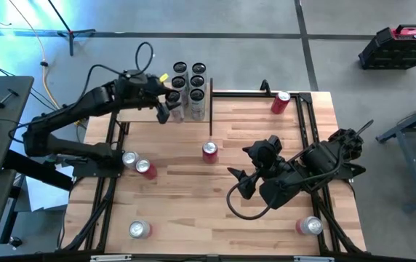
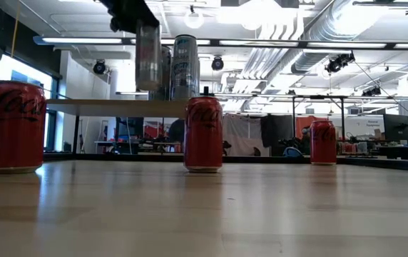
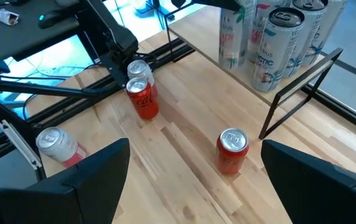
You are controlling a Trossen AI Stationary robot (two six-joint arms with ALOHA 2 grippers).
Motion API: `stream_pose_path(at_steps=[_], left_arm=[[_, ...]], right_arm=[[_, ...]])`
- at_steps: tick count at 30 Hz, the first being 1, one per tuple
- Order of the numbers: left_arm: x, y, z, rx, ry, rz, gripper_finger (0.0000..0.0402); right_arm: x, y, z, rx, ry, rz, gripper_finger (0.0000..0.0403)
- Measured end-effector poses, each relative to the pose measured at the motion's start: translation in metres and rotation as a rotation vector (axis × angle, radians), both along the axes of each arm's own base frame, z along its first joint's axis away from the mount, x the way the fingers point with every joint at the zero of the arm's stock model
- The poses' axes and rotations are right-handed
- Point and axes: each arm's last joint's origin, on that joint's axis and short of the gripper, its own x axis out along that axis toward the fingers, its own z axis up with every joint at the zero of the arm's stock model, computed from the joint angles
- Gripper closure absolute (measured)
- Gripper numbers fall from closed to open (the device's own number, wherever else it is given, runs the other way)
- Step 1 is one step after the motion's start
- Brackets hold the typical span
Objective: Place canned beverage on shelf
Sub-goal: Put the pink soda can on the shelf aligned with the other pink soda cans
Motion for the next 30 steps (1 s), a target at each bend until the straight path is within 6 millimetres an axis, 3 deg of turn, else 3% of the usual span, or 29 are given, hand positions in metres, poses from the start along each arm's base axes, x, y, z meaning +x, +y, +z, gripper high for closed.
stream_pose_path(at_steps=[30], left_arm=[[0.019, 0.018, -0.018, -0.019, 0.071, 0.02, 0.0148]], right_arm=[[0.0, 0.0, 0.0, 0.019, -0.011, -0.016, 0.0054]])
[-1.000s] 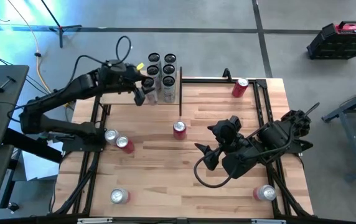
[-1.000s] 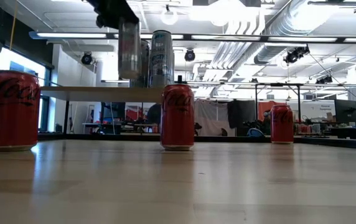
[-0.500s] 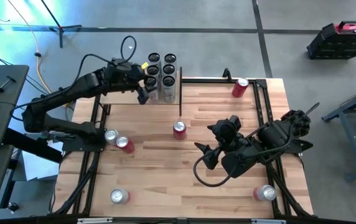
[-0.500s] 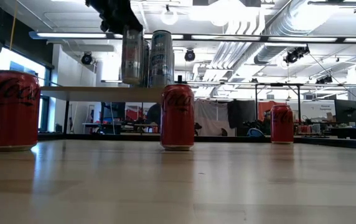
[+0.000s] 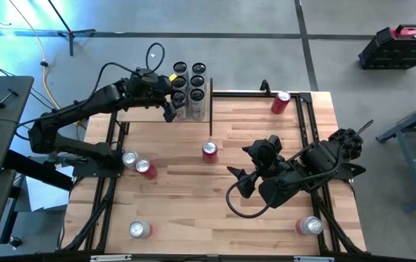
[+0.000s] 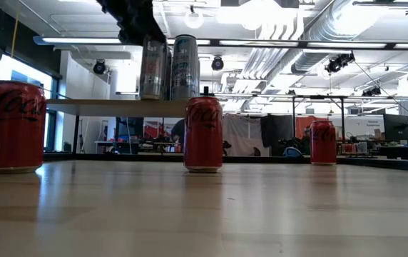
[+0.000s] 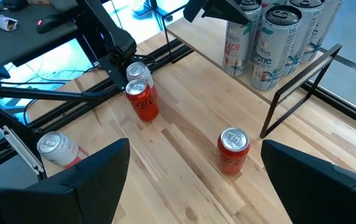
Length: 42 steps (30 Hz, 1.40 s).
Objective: Place canned beverage on shelf
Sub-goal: Put the pink soda can on the shelf aligned with the other pink soda cans
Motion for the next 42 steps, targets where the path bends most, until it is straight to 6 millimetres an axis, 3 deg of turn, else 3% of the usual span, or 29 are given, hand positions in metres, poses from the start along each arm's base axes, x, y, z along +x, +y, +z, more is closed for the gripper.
stream_pose_path(at_steps=[42], left_arm=[[-0.0014, 0.002, 0.0011, 0.022, 0.005, 0.013, 0.0108]], right_arm=[[0.0, 0.0, 0.0, 0.001, -0.001, 0.0, 0.0054]])
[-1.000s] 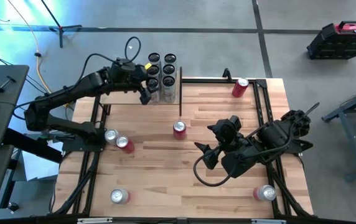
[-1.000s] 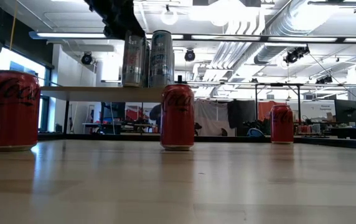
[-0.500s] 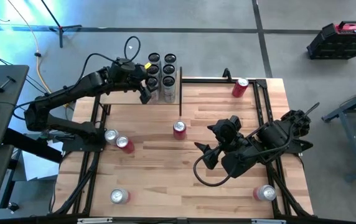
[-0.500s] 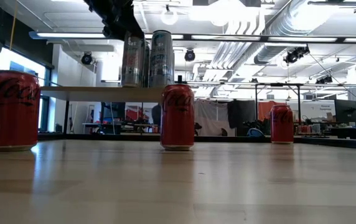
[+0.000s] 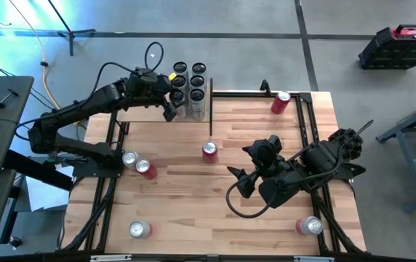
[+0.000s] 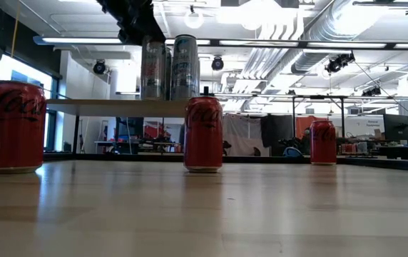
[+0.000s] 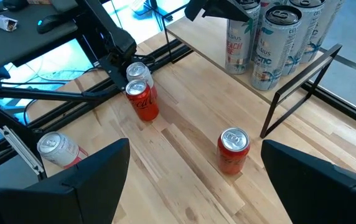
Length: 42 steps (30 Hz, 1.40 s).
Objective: Place canned beverage on shelf
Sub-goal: Put the pink soda can on the shelf aligned with the other pink soda cans
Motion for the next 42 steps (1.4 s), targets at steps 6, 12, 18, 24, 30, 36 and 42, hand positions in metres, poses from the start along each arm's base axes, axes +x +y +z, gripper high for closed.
stream_pose_path(at_steps=[6, 12, 18, 24, 30, 36, 42], left_arm=[[0.0, 0.0, 0.0, 0.012, 0.011, -0.011, 0.0108], [0.0, 0.0, 0.0, 0.017, 0.015, -0.015, 0.0108], [0.002, -0.004, 0.0, 0.031, 0.022, -0.029, 0.0108], [0.0, -0.006, 0.002, 0.055, 0.024, -0.023, 0.0108], [-0.003, -0.008, 0.006, 0.069, 0.007, -0.022, 0.0108], [-0.009, -0.01, 0.013, 0.092, -0.027, -0.015, 0.0108], [-0.018, -0.014, 0.025, 0.133, -0.097, 0.003, 0.0108]], right_arm=[[0.0, 0.0, 0.0, 0.0, 0.0, 0.0, 0.0054], [0.0, 0.0, 0.0, 0.0, 0.0, 0.0, 0.0054], [0.0, 0.0, 0.0, 0.0, 0.0, 0.0, 0.0054], [0.0, 0.0, 0.0, 0.0, 0.0, 0.0, 0.0054], [0.0, 0.0, 0.0, 0.0, 0.0, -0.001, 0.0054], [0.0, 0.0, 0.0, 0.0, 0.0, -0.001, 0.0054], [0.0, 0.0, 0.0, 0.002, -0.001, -0.002, 0.0054]])
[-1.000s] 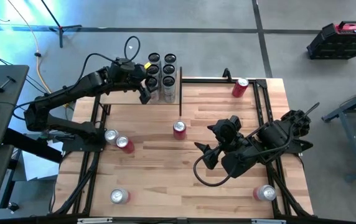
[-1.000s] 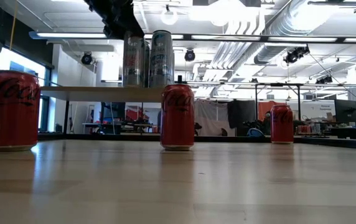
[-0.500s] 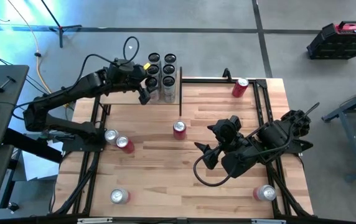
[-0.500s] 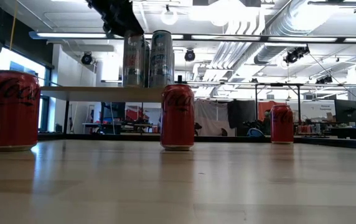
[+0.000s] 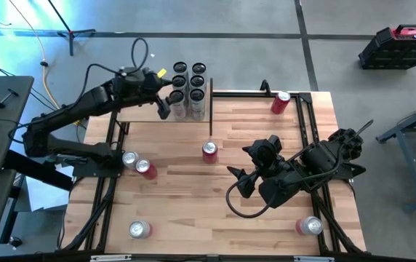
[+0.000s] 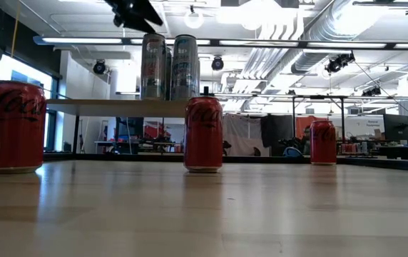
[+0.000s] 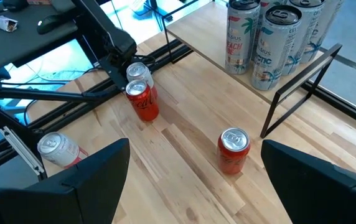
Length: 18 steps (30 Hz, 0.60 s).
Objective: Place canned beverage on shelf
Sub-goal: Put the pink soda can on the shelf aligned with the other pink soda cans
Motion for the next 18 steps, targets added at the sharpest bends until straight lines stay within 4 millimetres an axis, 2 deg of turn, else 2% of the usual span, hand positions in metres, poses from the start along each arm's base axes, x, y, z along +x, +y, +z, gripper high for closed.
stream_pose_path(at_steps=[6, 11, 15, 18], left_arm=[[-0.02, -0.011, 0.014, 0.006, -0.079, -0.005, 0.0108], [-0.035, -0.03, 0.023, -0.123, -0.172, -0.149, 0.0109], [-0.039, -0.044, 0.02, -0.163, -0.137, -0.226, 0.0119], [-0.037, -0.052, 0.009, -0.184, -0.147, -0.265, 0.0131]], right_arm=[[0.0, 0.0, 0.0, 0.004, -0.003, -0.003, 0.0054], [0.0, 0.0, 0.0, 0.008, -0.006, -0.004, 0.0054], [0.0, 0.0, 0.0, 0.008, -0.007, -0.004, 0.0054], [0.0, 0.0, 0.001, 0.003, -0.013, -0.009, 0.0054]])
